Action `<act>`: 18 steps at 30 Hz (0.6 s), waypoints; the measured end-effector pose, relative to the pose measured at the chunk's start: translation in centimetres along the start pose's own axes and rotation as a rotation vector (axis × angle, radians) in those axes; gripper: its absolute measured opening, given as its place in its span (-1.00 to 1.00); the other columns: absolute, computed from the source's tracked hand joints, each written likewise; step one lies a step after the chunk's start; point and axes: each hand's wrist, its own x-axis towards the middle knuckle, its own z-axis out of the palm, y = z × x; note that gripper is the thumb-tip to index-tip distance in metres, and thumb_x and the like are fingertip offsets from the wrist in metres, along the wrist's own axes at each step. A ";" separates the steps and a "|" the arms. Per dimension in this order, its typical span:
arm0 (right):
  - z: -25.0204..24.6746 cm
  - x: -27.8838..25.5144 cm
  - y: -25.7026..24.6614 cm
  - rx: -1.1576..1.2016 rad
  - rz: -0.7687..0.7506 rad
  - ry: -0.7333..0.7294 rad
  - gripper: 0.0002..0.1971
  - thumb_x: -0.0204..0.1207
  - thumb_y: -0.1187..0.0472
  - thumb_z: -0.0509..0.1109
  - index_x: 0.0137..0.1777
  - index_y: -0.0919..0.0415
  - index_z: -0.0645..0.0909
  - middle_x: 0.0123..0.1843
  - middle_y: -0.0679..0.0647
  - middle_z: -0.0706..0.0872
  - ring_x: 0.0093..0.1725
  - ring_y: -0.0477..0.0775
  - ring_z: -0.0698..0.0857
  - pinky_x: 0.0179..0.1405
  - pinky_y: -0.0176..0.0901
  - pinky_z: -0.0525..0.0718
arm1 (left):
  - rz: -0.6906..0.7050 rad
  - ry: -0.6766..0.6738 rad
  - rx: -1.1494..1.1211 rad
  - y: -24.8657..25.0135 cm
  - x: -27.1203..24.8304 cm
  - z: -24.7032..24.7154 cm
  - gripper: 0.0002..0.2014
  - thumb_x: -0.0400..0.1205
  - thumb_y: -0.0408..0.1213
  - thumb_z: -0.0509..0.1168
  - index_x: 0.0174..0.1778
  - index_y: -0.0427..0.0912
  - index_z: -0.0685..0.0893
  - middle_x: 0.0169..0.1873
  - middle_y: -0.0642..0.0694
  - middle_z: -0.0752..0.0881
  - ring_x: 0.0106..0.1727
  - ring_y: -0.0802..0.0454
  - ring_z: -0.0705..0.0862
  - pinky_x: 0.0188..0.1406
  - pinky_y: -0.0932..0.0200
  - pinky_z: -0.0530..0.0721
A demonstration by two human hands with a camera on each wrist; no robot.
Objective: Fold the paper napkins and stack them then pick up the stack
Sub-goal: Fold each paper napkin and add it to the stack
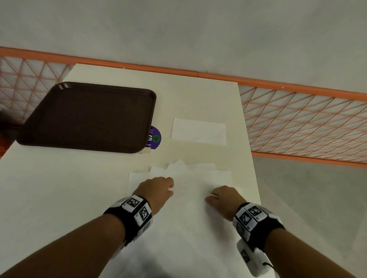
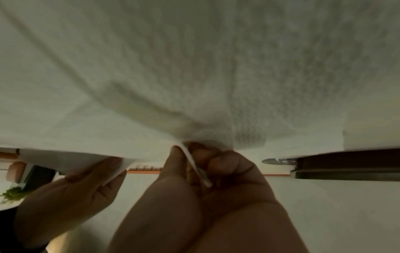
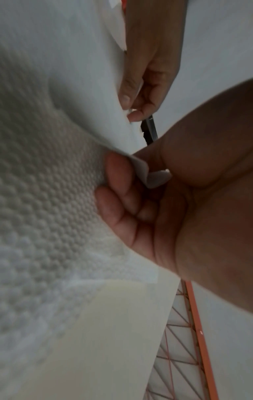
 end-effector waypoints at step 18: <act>6.7 -2.8 0.3 -0.480 -0.252 0.151 -0.43 0.68 -0.15 -0.05 0.50 0.18 0.46 0.53 0.11 0.52 0.48 0.15 0.54 0.32 0.24 0.47 | 0.165 0.127 0.246 -0.1 -3.4 7.0 -0.32 0.74 0.08 -0.32 0.44 -0.22 0.54 0.47 -0.16 0.53 0.49 -0.09 0.42 0.35 -0.18 0.56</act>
